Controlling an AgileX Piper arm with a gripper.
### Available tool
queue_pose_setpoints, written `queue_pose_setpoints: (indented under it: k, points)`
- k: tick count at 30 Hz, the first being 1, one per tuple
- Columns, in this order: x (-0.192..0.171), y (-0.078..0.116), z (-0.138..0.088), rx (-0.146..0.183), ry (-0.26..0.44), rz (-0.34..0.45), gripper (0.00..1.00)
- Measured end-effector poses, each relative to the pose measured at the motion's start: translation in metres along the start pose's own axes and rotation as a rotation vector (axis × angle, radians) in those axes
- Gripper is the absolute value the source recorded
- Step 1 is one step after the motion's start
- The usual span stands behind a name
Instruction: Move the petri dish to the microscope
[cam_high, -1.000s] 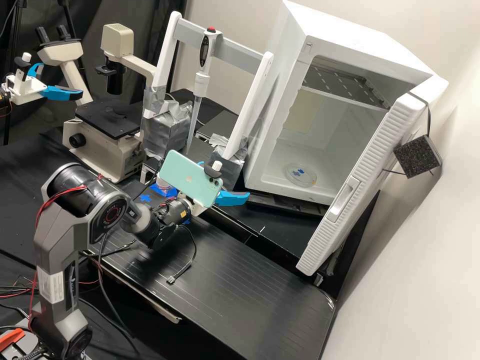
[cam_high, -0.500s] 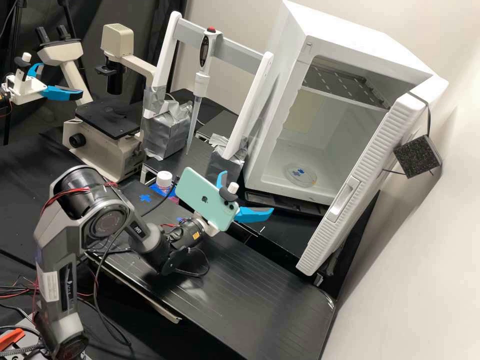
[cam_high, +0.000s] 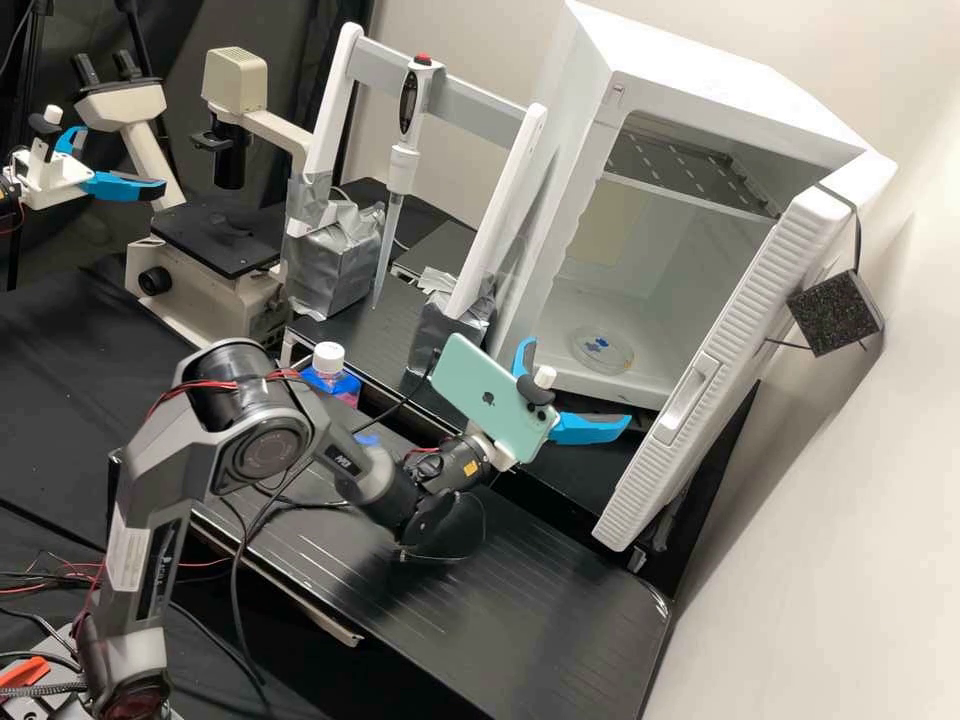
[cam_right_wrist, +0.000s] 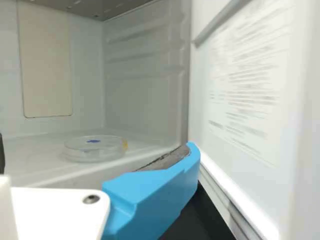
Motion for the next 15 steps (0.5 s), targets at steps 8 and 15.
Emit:
queue_pose_setpoints:
  k: [8,15]
  points:
    - [0.049,0.0,0.008,0.061,0.044,-0.106,1.0]
    - [0.082,-0.006,0.022,0.018,0.032,-0.215,1.0]
